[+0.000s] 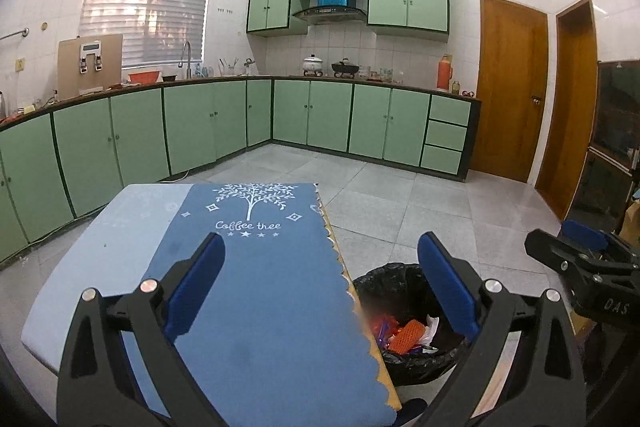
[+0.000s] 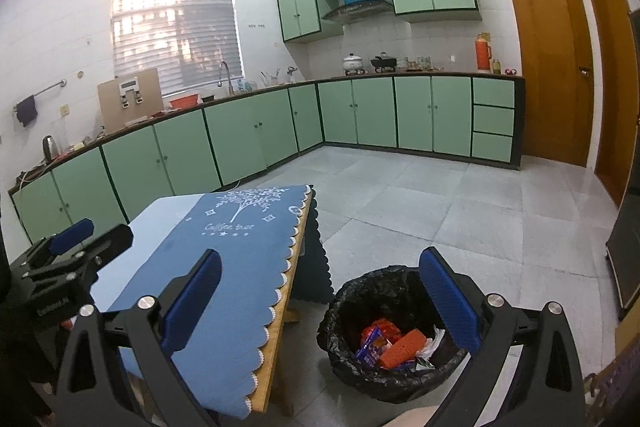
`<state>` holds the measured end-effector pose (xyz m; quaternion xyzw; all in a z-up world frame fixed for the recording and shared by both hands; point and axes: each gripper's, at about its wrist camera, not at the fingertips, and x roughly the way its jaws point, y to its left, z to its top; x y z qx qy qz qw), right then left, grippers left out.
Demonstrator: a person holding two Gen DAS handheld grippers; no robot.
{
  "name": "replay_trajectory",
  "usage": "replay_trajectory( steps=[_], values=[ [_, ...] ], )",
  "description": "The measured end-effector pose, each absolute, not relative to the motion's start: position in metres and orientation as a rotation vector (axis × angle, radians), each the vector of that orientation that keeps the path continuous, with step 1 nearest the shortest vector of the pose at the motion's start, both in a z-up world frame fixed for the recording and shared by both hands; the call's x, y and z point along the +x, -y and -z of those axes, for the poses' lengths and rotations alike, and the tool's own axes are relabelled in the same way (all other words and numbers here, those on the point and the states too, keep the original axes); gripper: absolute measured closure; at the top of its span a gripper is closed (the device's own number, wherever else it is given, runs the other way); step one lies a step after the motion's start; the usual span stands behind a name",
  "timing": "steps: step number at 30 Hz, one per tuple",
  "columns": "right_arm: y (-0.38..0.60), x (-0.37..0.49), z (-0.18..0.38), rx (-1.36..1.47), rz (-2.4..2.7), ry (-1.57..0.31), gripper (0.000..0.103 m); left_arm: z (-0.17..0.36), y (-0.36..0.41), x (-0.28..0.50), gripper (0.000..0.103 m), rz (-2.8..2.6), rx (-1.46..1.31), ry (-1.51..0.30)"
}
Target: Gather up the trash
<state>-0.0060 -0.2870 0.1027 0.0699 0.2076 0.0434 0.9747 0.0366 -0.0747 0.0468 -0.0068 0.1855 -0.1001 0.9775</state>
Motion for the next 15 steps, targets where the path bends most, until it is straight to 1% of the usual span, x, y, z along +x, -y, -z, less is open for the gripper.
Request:
replay_trajectory(
  steps=[15],
  values=[
    [0.285, -0.005, -0.075, 0.134, -0.068, -0.417, 0.006, -0.018, 0.087, 0.029, 0.009, 0.202, 0.008, -0.358]
  ],
)
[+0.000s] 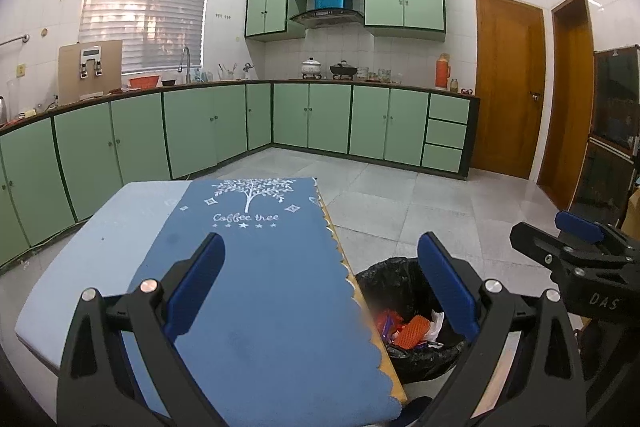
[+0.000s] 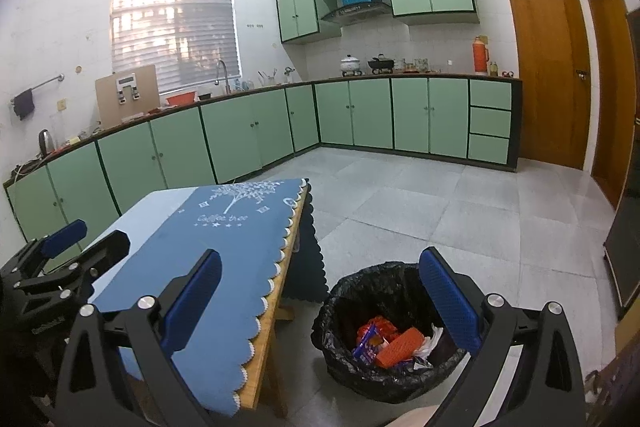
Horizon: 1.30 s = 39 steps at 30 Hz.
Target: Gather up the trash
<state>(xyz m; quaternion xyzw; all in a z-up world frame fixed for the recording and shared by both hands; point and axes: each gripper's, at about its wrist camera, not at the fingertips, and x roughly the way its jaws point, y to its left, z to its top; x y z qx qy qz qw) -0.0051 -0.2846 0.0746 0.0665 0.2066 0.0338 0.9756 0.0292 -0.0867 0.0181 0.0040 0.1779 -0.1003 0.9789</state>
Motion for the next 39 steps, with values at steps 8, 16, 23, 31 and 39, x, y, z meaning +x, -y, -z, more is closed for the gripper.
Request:
replay_trajectory(
  steps=[8, 16, 23, 31, 39],
  values=[
    [0.293, -0.002, -0.068, 0.139, -0.064, -0.421, 0.006, -0.011, 0.092, 0.035, 0.009, 0.198, 0.004, -0.375],
    [0.296, 0.002, -0.068, 0.131, -0.066, -0.416, 0.006, -0.007, 0.093, 0.035, 0.009, 0.19, 0.007, -0.387],
    [0.295, 0.007, -0.066, 0.125, -0.075, -0.409, 0.006, -0.006, 0.092, 0.037, 0.009, 0.184, 0.005, -0.388],
    [0.294, 0.008, -0.063, 0.124, -0.078, -0.407, 0.006, -0.007, 0.09, 0.037, 0.009, 0.177, 0.008, -0.386],
    [0.294, 0.007, -0.063, 0.124, -0.079, -0.406, 0.006, -0.008, 0.09, 0.037, 0.009, 0.171, 0.01, -0.381]
  ],
)
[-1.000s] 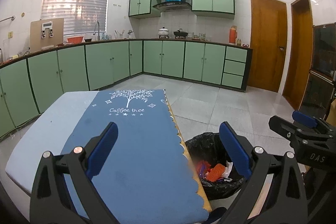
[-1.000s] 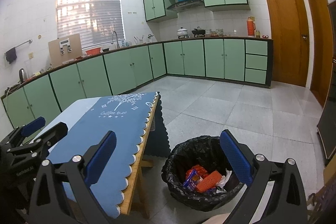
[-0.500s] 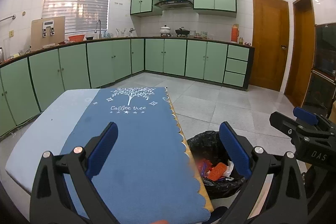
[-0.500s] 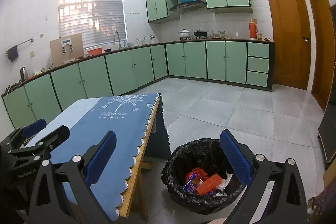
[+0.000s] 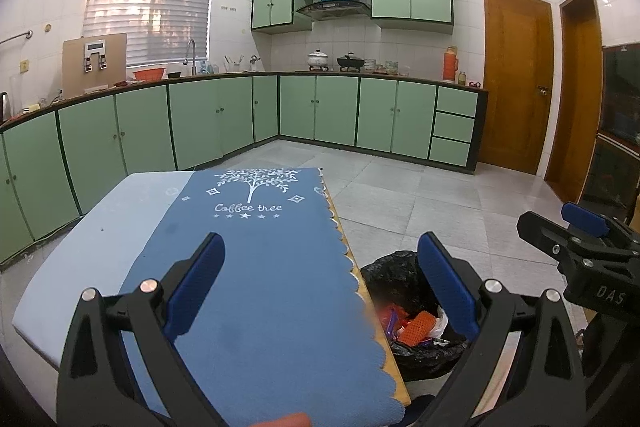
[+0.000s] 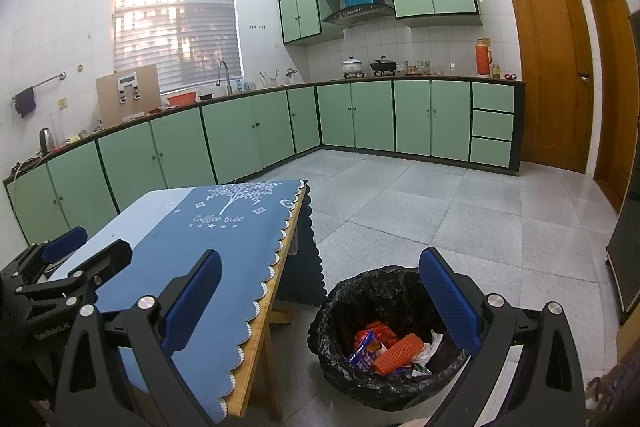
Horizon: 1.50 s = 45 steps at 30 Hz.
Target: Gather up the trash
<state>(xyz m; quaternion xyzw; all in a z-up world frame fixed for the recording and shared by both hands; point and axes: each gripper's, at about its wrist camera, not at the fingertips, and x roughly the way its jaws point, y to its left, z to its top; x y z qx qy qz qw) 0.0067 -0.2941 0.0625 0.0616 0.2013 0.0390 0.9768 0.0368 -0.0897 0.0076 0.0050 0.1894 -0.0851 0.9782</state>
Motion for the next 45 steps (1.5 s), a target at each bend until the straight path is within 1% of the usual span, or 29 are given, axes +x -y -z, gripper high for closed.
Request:
replay_trajectory(
  steps=[45],
  values=[
    [0.2935, 0.0077, -0.0637, 0.124, -0.078, -0.401, 0.006, -0.0057, 0.0893, 0.0375, 0.009, 0.168, 0.017, -0.383]
  ],
)
